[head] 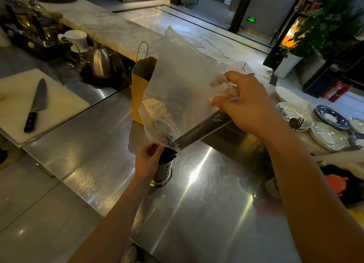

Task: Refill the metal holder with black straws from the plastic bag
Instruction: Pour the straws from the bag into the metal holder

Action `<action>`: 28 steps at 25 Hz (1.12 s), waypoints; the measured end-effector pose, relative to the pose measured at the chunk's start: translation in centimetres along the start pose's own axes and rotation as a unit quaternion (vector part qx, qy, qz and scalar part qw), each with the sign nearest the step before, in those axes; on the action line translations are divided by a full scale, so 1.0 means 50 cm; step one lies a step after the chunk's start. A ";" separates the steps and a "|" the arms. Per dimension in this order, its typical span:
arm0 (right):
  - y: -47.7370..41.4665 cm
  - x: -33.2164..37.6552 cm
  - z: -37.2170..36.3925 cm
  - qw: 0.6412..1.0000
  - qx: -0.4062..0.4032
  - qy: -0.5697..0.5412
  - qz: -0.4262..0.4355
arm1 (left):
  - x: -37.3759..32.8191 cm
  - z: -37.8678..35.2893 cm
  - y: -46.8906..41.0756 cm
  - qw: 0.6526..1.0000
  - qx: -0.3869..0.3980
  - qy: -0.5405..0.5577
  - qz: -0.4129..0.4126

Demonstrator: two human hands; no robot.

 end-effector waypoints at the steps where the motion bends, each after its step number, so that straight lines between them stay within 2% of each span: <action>1: -0.003 0.001 -0.004 1.000 -0.001 -0.002 0.003 | 0.009 0.005 0.001 1.000 0.010 0.027 0.011; 6: -0.020 0.009 -0.035 0.999 0.016 0.031 0.030 | 0.021 -0.001 0.012 0.985 0.093 0.129 0.063; 11: -0.023 0.010 -0.061 0.999 0.005 0.037 0.038 | 0.010 0.008 0.016 0.986 0.096 0.129 0.046; 18: -0.015 0.021 -0.074 0.998 0.005 0.030 0.046 | 0.034 0.016 0.006 0.977 0.120 0.157 0.078; 22: -0.011 0.025 -0.087 0.997 0.025 0.040 0.059 | 0.044 0.020 0.000 0.977 0.107 0.155 0.101; 28: -0.013 0.024 -0.086 0.997 0.022 0.041 0.062 | 0.024 0.005 0.000 0.976 0.118 0.165 0.072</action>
Point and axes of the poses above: each hand's wrist, its own y-axis away from the middle knuckle, its own z-axis out of the back of the hand, x = y × z, the point moved 7 cm from there along -y, towards the middle knuckle, and after that the axes turned 4 degrees about z, right-handed, at the moved point
